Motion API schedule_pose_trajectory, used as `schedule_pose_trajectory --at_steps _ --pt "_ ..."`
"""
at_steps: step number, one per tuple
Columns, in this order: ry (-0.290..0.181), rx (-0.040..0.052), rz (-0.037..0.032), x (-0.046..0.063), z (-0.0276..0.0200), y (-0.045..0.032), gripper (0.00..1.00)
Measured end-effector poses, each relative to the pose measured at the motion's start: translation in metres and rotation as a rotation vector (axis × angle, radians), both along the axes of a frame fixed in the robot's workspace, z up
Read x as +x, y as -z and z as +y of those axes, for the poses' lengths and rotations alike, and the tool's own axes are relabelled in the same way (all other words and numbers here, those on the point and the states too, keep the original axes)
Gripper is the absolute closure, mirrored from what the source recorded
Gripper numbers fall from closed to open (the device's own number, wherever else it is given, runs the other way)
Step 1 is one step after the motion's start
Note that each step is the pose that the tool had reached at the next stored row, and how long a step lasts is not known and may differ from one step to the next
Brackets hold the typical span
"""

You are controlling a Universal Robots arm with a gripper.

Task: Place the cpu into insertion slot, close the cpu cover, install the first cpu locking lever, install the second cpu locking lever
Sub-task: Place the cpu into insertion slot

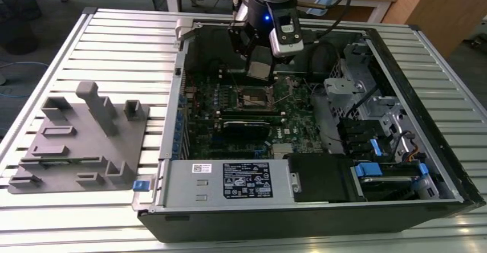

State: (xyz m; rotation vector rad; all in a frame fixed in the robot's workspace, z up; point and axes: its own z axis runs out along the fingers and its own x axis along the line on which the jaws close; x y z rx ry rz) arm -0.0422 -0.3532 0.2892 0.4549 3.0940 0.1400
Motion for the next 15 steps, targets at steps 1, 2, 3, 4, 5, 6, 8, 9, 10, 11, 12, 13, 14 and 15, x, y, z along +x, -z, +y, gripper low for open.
schedule_pose_trajectory --at_steps 1,2,3,4,5,6,8,9,10,11,12,13,14,15 --pt "0.000 0.0000 0.0000 0.0000 0.0000 0.0000 0.46" --pt "0.000 0.0000 0.0000 0.0000 0.0000 0.0000 0.46" --pt "0.000 0.0000 0.0000 0.0000 0.0000 0.0000 0.46" --pt "0.000 0.0000 0.0000 0.0000 0.0000 0.0000 0.46" --pt "0.000 0.0000 0.0000 0.0000 0.0000 0.0000 0.46" --pt "0.000 0.0000 0.0000 0.0000 0.0000 0.0000 0.46" --pt "0.003 -0.0001 0.0000 0.0000 0.0000 0.0000 0.46" --pt "0.007 -0.0001 0.0000 0.0000 0.0000 0.0000 0.46" --pt "0.011 0.0000 0.0001 0.0000 0.0000 0.0000 0.46" --pt "0.015 -0.0001 0.0001 0.0000 0.0000 0.0001 0.46" --pt "0.021 -0.0001 0.0000 0.0000 0.0000 0.0001 0.46" --pt "0.026 -0.0001 0.0001 0.0000 0.0000 0.0001 0.46" --pt "0.031 -0.0001 0.0001 0.0000 0.0000 0.0002 0.46" --pt "0.036 -0.0001 0.0001 0.0000 0.0000 0.0002 0.46"
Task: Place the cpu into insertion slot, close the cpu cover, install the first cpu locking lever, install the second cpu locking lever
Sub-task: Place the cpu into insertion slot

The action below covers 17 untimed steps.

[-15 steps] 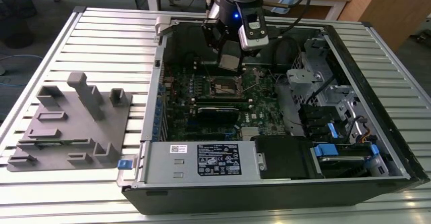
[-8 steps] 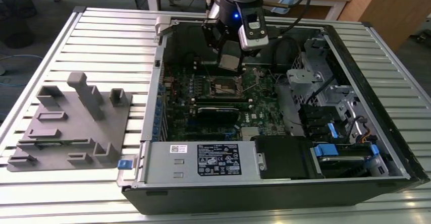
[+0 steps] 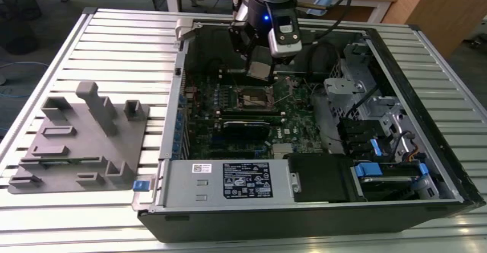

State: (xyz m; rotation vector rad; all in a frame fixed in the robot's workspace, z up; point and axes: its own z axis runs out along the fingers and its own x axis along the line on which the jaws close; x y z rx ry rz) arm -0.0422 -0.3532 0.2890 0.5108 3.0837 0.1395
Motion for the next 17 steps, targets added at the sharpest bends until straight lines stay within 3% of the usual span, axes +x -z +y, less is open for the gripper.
schedule_pose_trajectory --at_steps 17 --pt "0.009 0.0000 0.0000 0.0000 0.0000 0.0009 0.46"
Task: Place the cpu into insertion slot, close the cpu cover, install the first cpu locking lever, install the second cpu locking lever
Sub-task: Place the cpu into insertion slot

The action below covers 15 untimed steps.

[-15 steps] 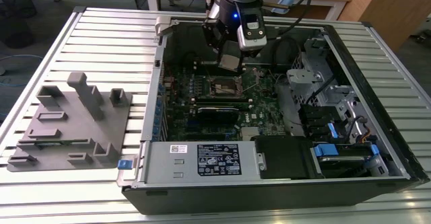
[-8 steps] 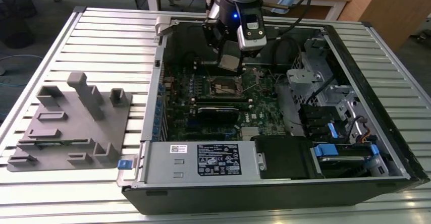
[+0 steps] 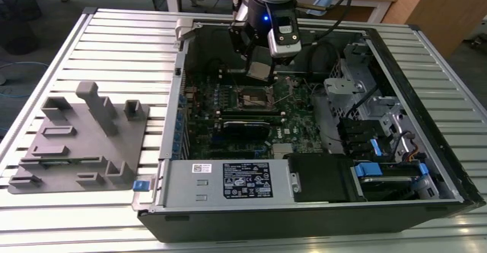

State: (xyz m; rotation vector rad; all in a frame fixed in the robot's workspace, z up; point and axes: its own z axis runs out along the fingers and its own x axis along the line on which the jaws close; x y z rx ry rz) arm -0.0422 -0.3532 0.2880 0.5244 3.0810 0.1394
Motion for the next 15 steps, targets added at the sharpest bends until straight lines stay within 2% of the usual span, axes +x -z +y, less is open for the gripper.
schedule_pose_trajectory --at_steps 6,8,10,15 --pt "0.001 0.0001 -0.0002 0.0000 0.0000 0.0003 0.46" --pt "0.014 0.0004 -0.0002 0.0000 0.0000 0.0011 0.46" --pt "0.036 0.0000 0.0000 0.0000 0.0000 0.0023 0.46" --pt "0.127 0.0001 -0.0001 0.0000 0.0000 0.0072 0.46"
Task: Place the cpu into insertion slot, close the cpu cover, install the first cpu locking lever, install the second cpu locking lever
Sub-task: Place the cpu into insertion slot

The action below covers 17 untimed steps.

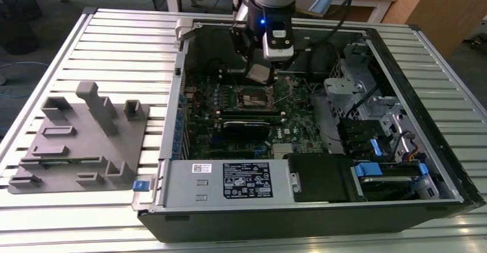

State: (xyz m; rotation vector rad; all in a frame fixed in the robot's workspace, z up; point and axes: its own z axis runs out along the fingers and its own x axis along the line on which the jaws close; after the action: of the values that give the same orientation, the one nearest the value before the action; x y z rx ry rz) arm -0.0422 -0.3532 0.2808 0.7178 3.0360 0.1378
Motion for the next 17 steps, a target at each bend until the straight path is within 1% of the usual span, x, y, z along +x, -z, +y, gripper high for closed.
schedule_pose_trajectory --at_steps 9,17 --pt "0.163 -0.0001 0.0001 0.000 0.0000 0.0102 0.46" --pt "0.310 0.0000 0.0000 0.000 0.0000 0.0220 0.46"
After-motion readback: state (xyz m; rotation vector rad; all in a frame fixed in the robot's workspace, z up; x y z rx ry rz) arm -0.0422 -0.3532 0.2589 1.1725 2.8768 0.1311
